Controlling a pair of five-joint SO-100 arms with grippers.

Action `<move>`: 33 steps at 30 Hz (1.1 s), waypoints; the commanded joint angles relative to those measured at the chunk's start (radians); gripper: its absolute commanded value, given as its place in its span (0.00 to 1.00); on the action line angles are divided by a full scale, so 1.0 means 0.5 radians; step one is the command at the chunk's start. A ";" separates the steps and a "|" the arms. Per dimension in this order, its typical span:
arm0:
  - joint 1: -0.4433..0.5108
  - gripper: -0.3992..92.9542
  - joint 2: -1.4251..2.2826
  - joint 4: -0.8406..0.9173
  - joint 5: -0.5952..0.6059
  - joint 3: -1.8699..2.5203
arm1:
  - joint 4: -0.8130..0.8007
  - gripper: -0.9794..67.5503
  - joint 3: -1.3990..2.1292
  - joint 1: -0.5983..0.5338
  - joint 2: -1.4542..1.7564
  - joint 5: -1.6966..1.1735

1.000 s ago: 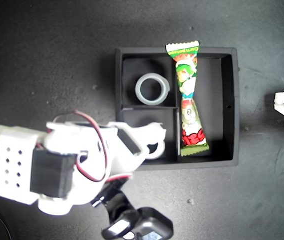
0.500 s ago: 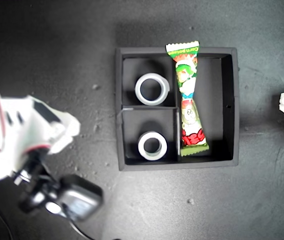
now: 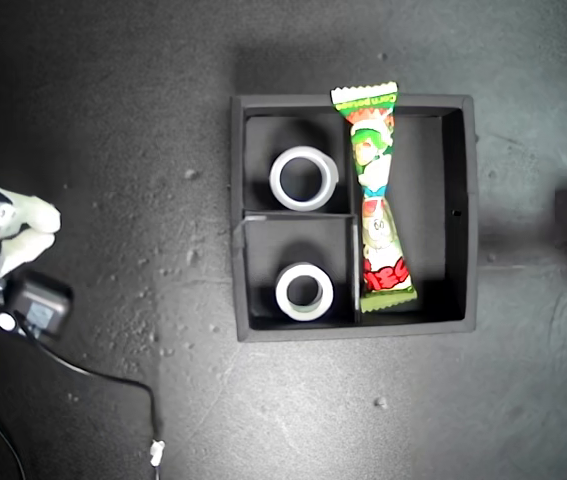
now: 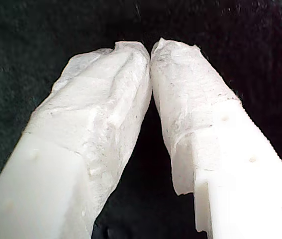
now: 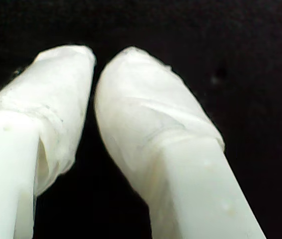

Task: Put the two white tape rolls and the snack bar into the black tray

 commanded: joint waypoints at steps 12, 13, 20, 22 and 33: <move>0.055 0.01 0.623 0.028 -0.025 0.460 | 0.417 0.01 0.025 -0.316 0.021 -0.077; 0.071 0.01 0.623 0.046 -0.092 0.460 | 0.430 0.01 0.025 -0.328 0.021 -0.080; 0.043 0.01 0.623 0.295 -0.064 0.460 | 0.466 0.01 0.025 -0.337 0.021 -0.095; 0.052 0.01 0.623 0.325 -0.101 0.460 | 0.469 0.01 0.025 -0.337 0.021 -0.095; 0.052 0.01 0.623 0.325 -0.104 0.460 | 0.469 0.01 0.025 -0.337 0.021 -0.095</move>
